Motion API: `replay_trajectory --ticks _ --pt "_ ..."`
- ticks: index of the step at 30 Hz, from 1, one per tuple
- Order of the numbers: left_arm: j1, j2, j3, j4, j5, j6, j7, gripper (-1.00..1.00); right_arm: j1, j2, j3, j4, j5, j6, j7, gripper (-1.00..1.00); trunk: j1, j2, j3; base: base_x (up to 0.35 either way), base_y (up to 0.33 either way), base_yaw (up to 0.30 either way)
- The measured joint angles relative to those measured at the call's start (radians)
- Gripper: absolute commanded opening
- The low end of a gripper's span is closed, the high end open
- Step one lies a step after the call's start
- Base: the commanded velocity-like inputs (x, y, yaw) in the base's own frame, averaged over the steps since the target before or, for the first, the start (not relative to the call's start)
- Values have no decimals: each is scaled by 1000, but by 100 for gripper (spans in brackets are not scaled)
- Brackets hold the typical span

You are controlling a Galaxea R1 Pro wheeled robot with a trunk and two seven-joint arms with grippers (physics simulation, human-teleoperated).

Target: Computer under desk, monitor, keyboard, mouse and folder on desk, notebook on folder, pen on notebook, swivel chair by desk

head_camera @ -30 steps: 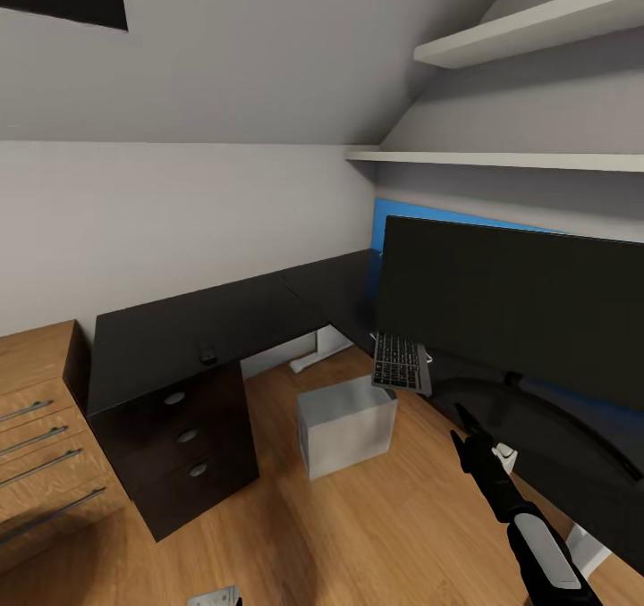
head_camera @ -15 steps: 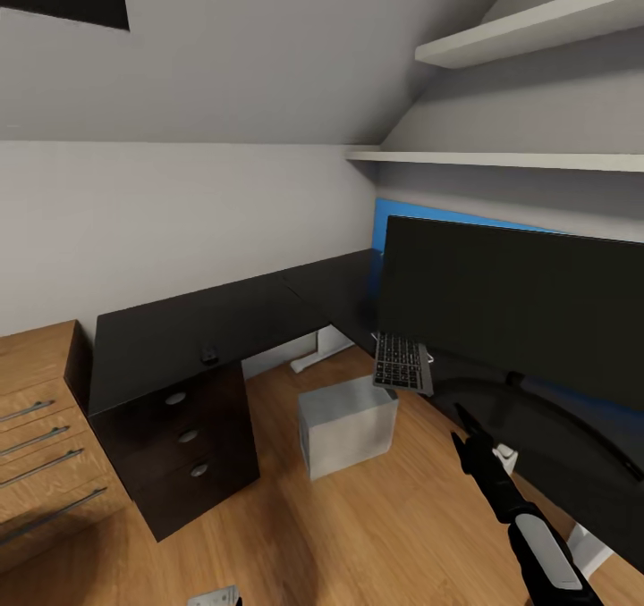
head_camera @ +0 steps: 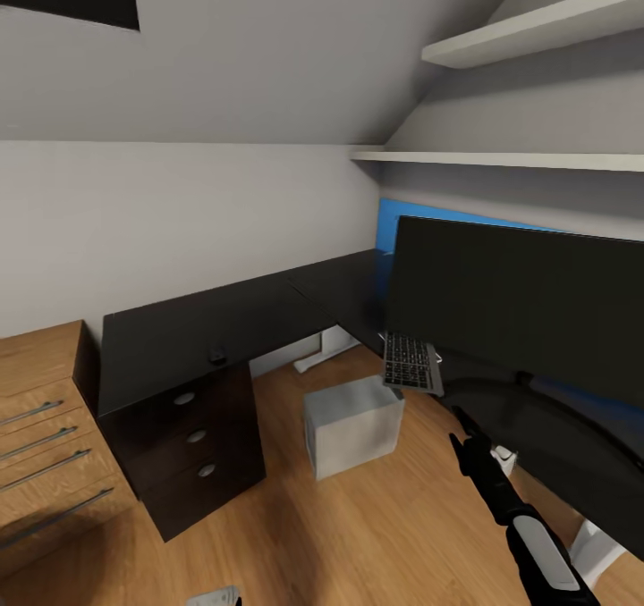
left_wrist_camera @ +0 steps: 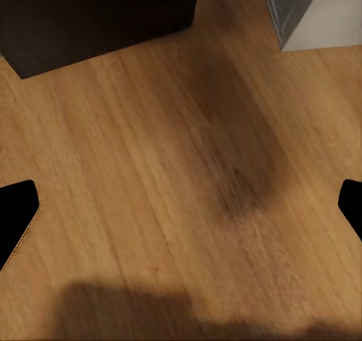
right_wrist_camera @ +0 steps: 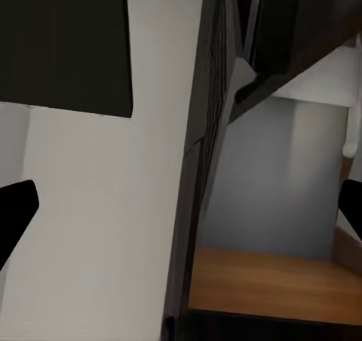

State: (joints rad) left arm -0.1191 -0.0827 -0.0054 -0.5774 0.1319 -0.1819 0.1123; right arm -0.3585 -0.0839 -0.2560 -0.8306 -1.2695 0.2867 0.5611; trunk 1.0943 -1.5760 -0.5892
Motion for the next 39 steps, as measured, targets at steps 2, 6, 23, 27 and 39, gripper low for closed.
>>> replay_trajectory --ticks 2,6,23,27,39 --pt "0 0 0 1 0 1 0 100 0 1 4 0 1 -3 -2 100 0 0 0 0 78 0" --pt "0 0 0 1 0 1 0 100 0 2 12 -1 2 -14 -6 100 0 0 0 0 26 0" --pt "0 -2 -1 0 0 1 0 100 -73 33 129 12 13 -145 -235 100 0 0 0 0 2 0" --pt "0 -2 -1 0 0 0 -1 100 -80 48 145 46 14 -149 -234 100 0 0 0 0 0 0" --pt "0 -5 -2 -2 0 1 1 100 -81 54 209 64 13 -148 -198 100 15 -28 -12 0 0 0"
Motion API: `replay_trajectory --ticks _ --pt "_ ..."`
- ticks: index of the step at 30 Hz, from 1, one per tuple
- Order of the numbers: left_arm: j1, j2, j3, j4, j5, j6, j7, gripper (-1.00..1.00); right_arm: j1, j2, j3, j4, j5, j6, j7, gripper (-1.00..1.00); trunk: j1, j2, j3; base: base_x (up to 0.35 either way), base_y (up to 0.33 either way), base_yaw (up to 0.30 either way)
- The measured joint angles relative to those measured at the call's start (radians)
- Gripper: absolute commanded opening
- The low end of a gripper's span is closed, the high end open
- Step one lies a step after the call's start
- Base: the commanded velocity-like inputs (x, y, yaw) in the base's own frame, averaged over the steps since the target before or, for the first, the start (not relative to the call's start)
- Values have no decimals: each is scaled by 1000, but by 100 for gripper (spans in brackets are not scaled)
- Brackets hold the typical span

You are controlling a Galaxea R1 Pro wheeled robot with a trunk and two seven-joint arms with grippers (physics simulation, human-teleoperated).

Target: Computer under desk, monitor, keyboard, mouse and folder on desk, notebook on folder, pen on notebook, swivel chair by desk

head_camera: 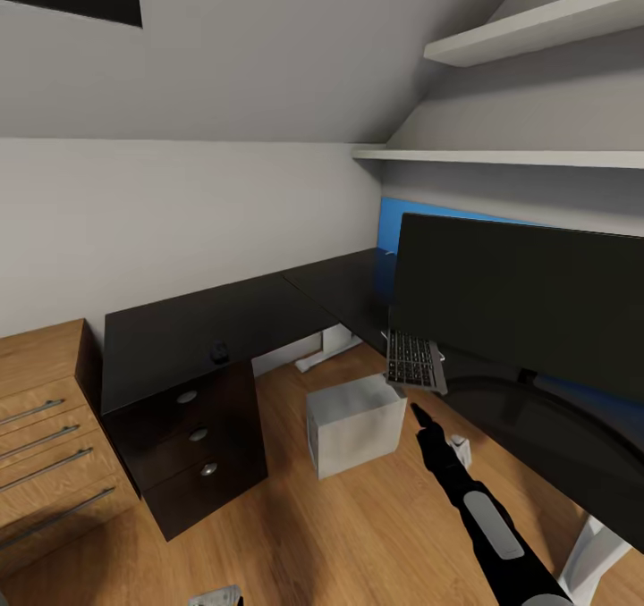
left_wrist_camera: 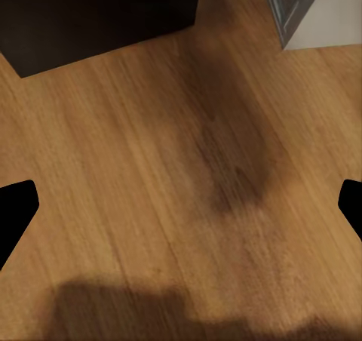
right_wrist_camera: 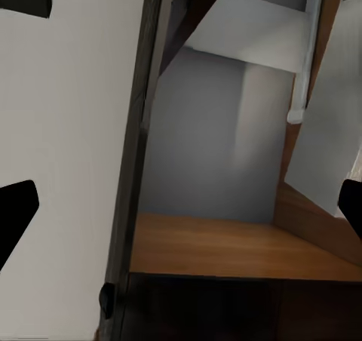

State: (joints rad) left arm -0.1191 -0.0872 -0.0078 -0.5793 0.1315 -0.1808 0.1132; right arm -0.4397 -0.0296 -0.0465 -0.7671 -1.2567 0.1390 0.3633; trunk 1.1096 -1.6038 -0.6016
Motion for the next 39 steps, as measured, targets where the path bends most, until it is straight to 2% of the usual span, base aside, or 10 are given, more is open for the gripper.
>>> replay_trajectory --ticks 4,7,9,12,13,16,17,23,34,39 --pt "0 -2 -3 -11 -1 5 0 100 0 1 4 1 1 -1 12 100 15 -28 -13 0 0 0" --pt "0 -3 -4 -66 -4 16 -2 100 0 2 8 1 1 -1 16 100 27 -49 -22 0 0 0" --pt "0 -3 -5 -135 -6 56 -2 100 0 2 13 0 2 -1 17 100 35 -63 -28 0 0 0" --pt "0 -3 -5 -239 -7 167 -2 100 0 2 16 0 3 -1 18 100 46 -84 -38 0 0 0" --pt "0 -9 -5 -355 -6 274 8 100 0 2 17 1 4 -3 18 100 50 -91 -41 0 0 0" --pt "0 -17 -3 -516 -3 378 18 100 0 2 22 1 6 -6 19 100 61 -112 -50 0 0 0" --pt "0 -19 -3 -531 -3 388 19 100 0 2 23 1 7 -7 19 100 65 -119 -53 0 0 0" --pt "0 -29 -1 -533 -2 414 22 100 0 4 27 1 31 -11 20 100 88 -161 -72 0 0 0" --pt "0 -15 1 -523 -4 414 24 100 0 4 25 -1 32 -21 15 100 130 -238 -107 0 0 0" --pt "0 -14 0 -492 -4 415 22 100 0 3 21 -3 28 -24 14 100 130 -238 -107 0 0 0"
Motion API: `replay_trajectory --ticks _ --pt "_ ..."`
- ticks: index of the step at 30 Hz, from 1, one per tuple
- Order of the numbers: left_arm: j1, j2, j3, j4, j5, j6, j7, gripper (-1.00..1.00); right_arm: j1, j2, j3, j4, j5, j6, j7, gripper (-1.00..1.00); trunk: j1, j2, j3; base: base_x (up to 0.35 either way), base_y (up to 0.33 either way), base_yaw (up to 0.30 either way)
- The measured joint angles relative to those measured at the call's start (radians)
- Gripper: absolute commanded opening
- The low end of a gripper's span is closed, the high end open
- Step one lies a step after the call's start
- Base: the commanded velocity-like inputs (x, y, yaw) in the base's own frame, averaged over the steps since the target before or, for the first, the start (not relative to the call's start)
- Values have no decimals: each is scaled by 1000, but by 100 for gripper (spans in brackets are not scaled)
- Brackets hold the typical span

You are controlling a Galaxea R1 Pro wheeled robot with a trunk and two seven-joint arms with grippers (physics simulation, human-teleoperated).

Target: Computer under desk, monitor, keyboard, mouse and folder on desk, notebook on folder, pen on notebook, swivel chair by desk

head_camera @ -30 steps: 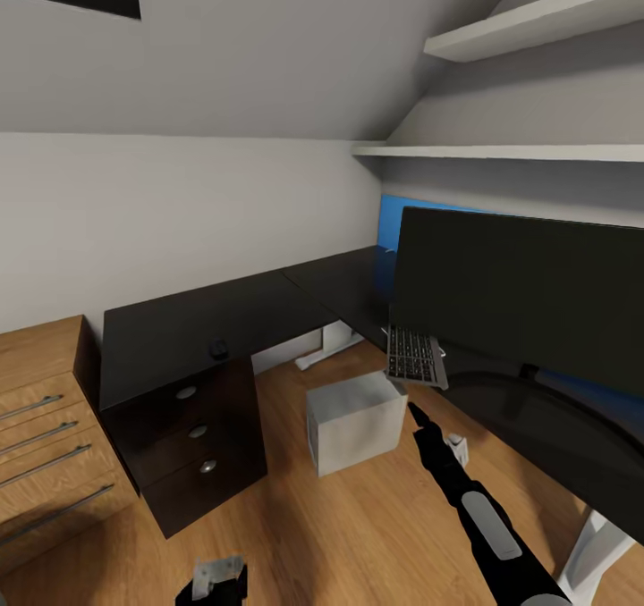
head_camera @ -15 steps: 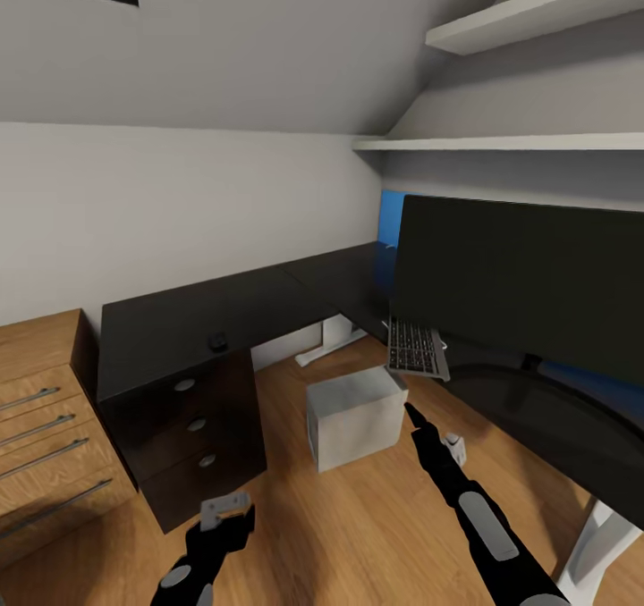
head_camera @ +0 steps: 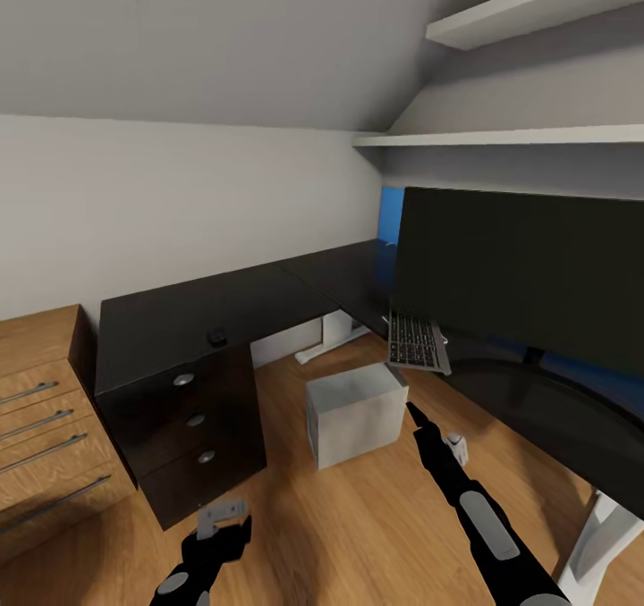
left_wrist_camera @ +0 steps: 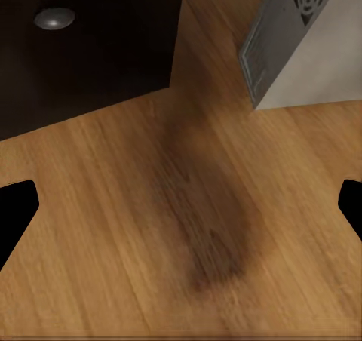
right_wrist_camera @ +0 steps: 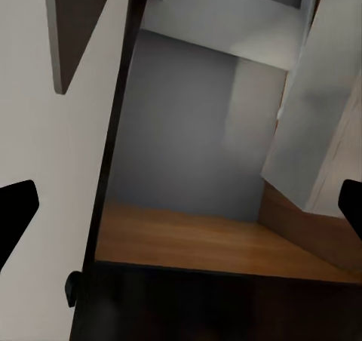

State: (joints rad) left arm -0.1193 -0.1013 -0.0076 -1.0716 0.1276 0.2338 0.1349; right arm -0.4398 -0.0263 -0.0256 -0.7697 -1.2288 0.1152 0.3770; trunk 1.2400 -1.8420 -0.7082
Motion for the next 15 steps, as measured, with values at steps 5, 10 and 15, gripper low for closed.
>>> replay_trajectory --ticks 5,10,15 --pt "0 0 -1 24 1 -1 -3 100 0 0 -1 -1 -1 -3 -1 100 0 0 0 61 0 0" --pt "0 0 -1 37 1 -16 -2 100 0 0 -1 0 -2 -3 -2 100 0 0 0 237 0 0" --pt "0 0 -1 46 1 -27 -1 100 0 0 -1 0 -2 -3 -2 100 0 0 0 84 0 0"
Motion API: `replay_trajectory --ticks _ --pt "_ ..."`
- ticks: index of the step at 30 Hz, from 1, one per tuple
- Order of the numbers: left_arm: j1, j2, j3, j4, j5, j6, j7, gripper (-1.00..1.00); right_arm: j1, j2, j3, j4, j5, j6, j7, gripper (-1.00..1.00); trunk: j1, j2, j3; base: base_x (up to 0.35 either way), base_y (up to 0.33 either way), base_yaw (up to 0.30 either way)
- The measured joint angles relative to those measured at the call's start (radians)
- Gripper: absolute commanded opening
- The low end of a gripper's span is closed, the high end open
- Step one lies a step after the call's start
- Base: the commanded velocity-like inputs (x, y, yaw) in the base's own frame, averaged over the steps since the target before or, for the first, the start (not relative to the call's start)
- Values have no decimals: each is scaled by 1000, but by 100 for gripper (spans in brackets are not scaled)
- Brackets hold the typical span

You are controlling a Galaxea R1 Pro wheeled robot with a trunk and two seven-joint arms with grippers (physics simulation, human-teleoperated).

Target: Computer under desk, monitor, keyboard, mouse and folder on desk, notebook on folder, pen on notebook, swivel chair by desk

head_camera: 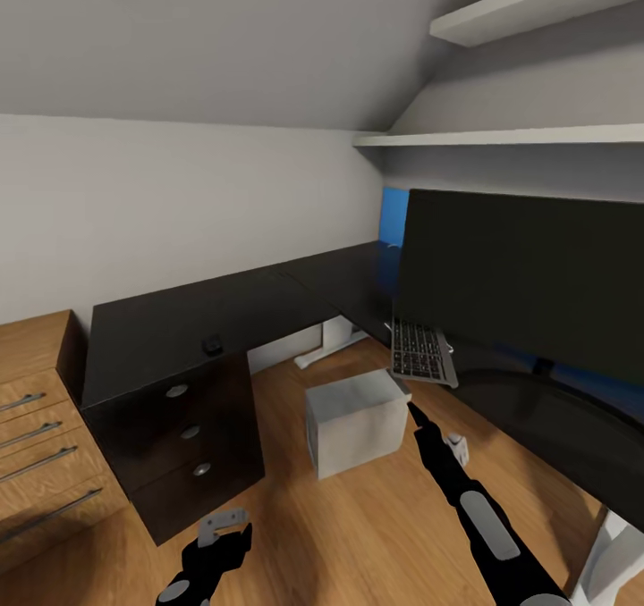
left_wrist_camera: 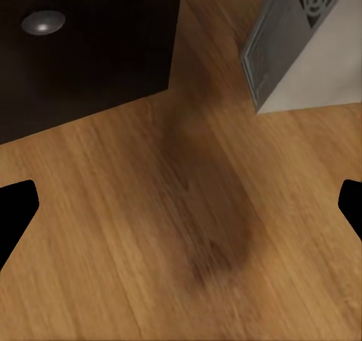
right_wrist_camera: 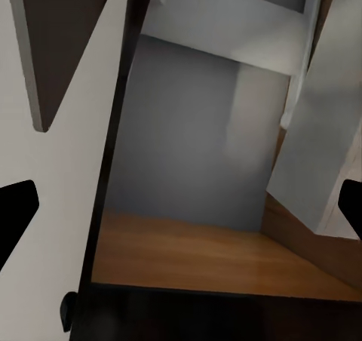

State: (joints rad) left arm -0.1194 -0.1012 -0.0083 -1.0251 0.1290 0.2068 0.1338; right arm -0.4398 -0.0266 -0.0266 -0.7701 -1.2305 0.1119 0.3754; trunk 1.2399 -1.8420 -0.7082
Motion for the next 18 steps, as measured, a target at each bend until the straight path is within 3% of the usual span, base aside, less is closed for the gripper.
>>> replay_trajectory --ticks 11,18 --pt "0 0 0 4 0 -4 0 100 0 -1 -1 0 0 1 0 100 0 0 0 117 0 0" --pt "0 0 0 5 0 -4 1 100 0 1 4 0 0 2 1 100 0 0 0 29 0 0"
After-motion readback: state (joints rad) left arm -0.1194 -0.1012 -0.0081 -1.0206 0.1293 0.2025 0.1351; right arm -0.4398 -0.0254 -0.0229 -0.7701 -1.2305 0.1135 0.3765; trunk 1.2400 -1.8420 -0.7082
